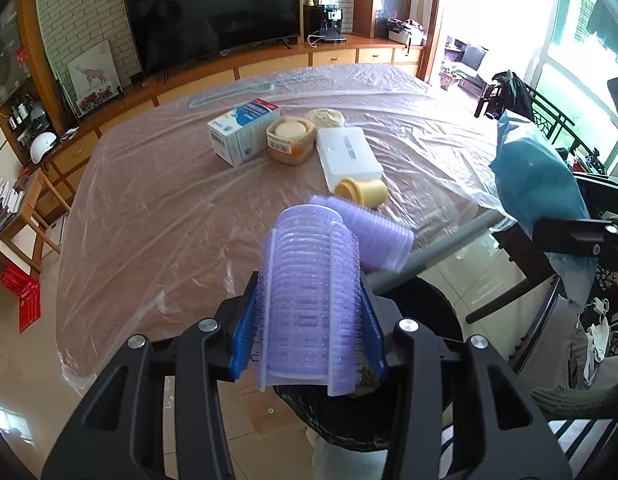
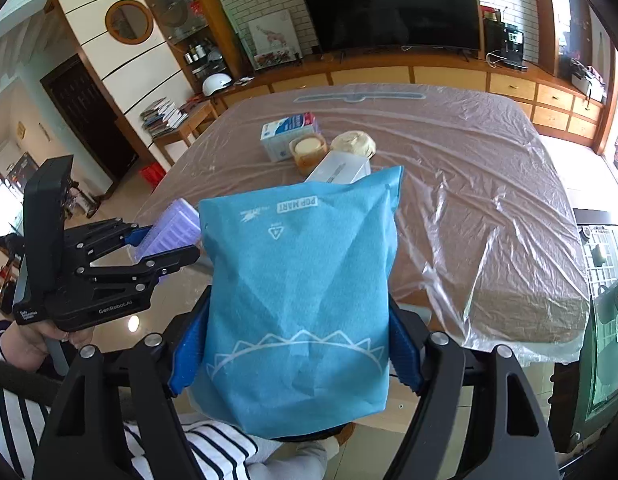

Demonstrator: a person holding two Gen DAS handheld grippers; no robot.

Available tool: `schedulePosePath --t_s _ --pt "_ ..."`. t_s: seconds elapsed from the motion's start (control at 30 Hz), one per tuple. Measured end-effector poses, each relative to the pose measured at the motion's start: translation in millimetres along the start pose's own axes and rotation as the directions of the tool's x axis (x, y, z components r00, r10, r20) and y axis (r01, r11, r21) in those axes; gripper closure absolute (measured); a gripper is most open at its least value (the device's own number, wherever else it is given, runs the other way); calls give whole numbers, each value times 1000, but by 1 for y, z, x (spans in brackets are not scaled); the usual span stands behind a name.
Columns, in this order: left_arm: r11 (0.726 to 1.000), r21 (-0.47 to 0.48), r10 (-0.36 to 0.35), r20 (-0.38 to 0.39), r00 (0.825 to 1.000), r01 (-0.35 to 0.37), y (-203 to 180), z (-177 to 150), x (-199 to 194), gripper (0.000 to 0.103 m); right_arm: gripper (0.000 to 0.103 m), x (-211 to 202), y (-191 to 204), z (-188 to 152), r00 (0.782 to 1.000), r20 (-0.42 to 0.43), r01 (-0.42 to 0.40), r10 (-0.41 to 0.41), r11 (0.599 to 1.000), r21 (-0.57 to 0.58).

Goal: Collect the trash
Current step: 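Carry the purple roller with the left tool while the right tool carries the blue bag to the bin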

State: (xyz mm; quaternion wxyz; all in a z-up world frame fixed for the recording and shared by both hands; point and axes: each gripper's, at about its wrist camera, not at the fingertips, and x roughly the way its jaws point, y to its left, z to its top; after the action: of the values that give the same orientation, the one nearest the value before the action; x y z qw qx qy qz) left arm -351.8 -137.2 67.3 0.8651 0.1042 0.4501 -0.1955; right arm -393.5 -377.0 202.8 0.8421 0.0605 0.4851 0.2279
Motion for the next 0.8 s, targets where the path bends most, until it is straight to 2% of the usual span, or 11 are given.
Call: schedulePosePath --t_s 0.43,0.8 --pt "999 25 -30 -77 997 32 -19 -37 0 57 28 5 16 -43 990 -123 -84 76 995 -58" --pt "998 41 -51 -130 990 57 -32 -58 9 57 28 27 22 -65 975 -207 -94 76 993 -77"
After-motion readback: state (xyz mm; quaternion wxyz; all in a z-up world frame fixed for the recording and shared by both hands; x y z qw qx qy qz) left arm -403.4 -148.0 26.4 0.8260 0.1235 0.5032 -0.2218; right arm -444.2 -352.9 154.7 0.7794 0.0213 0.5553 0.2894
